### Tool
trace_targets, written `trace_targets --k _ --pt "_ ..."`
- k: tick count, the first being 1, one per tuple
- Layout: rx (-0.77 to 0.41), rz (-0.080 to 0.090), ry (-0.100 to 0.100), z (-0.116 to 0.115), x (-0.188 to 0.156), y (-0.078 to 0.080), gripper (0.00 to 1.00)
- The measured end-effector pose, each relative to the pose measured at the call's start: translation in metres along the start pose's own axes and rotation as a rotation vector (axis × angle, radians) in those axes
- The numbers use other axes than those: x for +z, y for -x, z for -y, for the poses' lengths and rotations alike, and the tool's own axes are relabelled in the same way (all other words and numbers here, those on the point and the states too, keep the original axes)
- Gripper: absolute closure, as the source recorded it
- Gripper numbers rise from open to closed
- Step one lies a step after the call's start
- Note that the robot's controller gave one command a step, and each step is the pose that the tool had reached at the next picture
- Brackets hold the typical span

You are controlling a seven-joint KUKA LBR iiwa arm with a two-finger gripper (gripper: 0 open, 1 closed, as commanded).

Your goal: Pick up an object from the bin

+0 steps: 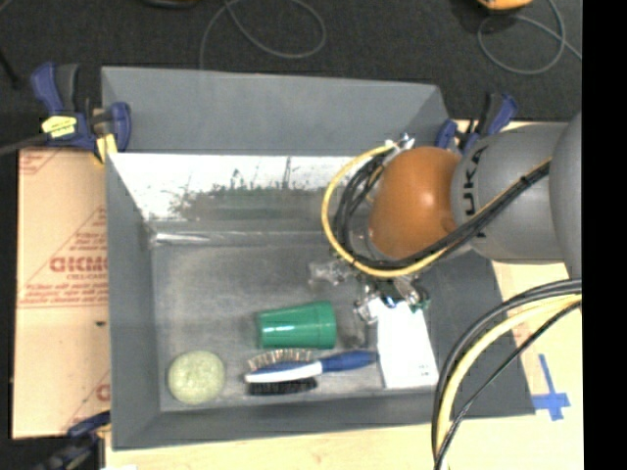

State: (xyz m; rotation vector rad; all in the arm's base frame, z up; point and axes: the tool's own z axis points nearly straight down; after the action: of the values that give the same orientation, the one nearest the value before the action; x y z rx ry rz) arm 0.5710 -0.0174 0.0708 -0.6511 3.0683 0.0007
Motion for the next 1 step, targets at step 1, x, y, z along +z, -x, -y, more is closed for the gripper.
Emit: trace_targets --k 1 --pt "-0.015 -0.005 -0.004 -0.0245 0.0004 0.0027 0.00"
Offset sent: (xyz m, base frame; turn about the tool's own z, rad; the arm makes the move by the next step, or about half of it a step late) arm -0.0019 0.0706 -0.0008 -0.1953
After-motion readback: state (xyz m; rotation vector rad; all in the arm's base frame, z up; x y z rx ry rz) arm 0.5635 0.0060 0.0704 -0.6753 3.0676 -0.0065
